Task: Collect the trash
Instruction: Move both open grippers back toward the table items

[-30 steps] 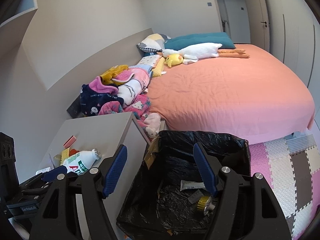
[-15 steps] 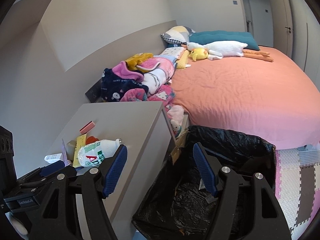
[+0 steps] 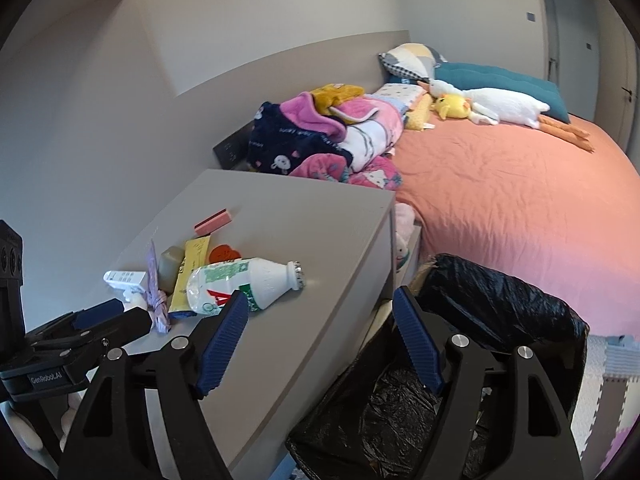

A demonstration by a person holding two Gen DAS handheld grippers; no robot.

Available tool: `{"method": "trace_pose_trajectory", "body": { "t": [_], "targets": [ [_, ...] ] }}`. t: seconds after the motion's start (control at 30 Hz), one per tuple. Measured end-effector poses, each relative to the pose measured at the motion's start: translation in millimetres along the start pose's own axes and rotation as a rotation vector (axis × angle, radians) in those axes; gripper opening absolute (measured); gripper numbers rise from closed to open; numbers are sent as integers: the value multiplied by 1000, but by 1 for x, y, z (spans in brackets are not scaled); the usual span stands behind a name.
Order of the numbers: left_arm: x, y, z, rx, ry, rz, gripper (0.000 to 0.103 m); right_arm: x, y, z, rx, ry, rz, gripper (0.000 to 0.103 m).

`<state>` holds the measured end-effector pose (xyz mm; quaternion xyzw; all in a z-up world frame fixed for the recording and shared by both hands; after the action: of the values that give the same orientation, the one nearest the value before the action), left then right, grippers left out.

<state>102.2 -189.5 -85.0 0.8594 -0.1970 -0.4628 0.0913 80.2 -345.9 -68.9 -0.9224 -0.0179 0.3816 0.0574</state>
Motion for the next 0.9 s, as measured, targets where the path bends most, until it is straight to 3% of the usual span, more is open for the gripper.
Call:
{"method": "trace_pose_trajectory", "body": {
  "t": [0.63,0.8,0.9],
  "targets": [
    [2,-91,-2,-227,-13,-169,89,71,-71,2,-326,-149,-106,77],
    [4,-111,-2,-279,-23,-208,83,87,-89,5,-424,-189,-140,77],
    [8,-123,0,-317,-41,-223,74,99,-100,10,-501,-227,-168,77]
  ]
}}
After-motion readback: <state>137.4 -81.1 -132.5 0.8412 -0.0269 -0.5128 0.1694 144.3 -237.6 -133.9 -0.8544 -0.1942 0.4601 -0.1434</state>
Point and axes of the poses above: each gripper's, at about its wrist camera, not at the fingertips, and x roughly the way its jaws point, y to its right, z to its underside, the point moved 10 cm from there along x, roughly the way its jaws point, and after that the axes turned 7 degrees about -x, right-handed, at the moved point
